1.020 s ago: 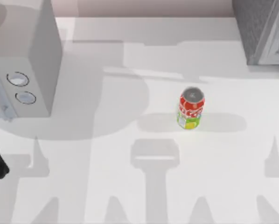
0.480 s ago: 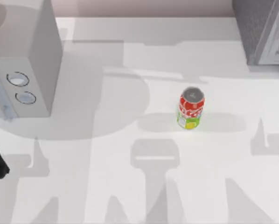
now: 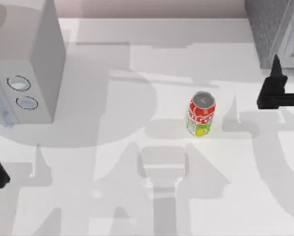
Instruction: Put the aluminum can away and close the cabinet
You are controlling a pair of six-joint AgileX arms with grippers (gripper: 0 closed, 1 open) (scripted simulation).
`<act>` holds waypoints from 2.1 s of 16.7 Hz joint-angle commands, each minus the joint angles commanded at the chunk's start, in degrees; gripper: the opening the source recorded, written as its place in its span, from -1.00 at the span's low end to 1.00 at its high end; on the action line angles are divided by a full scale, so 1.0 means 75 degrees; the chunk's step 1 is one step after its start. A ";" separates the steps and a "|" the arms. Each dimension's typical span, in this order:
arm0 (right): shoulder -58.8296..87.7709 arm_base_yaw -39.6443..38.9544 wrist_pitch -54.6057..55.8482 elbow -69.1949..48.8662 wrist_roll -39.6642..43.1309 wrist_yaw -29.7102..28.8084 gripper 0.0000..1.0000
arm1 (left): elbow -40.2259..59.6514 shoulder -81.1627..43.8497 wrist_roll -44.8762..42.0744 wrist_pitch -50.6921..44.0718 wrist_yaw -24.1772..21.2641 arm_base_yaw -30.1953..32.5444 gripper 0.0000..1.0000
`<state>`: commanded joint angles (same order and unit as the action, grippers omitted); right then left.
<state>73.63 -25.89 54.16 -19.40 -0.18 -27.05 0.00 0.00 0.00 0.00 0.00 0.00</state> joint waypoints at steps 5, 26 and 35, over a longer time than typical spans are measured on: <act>0.3869 -0.1360 0.2844 -0.1018 -0.0010 -0.1422 1.00 | 0.0000 0.0000 0.0000 0.0000 0.0000 0.0000 1.00; 0.9370 -0.2951 0.6288 -0.2978 -0.0134 -0.3085 1.00 | 0.0000 0.0000 0.0000 0.0000 0.0000 0.0000 1.00; 0.9167 -0.2202 0.5562 -0.3605 -0.0019 -0.2342 1.00 | 0.0000 0.0000 0.0000 0.0000 0.0000 0.0000 1.00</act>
<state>142.39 -42.41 95.88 -46.44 -0.32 -44.61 0.00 0.00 0.00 0.00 0.00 0.00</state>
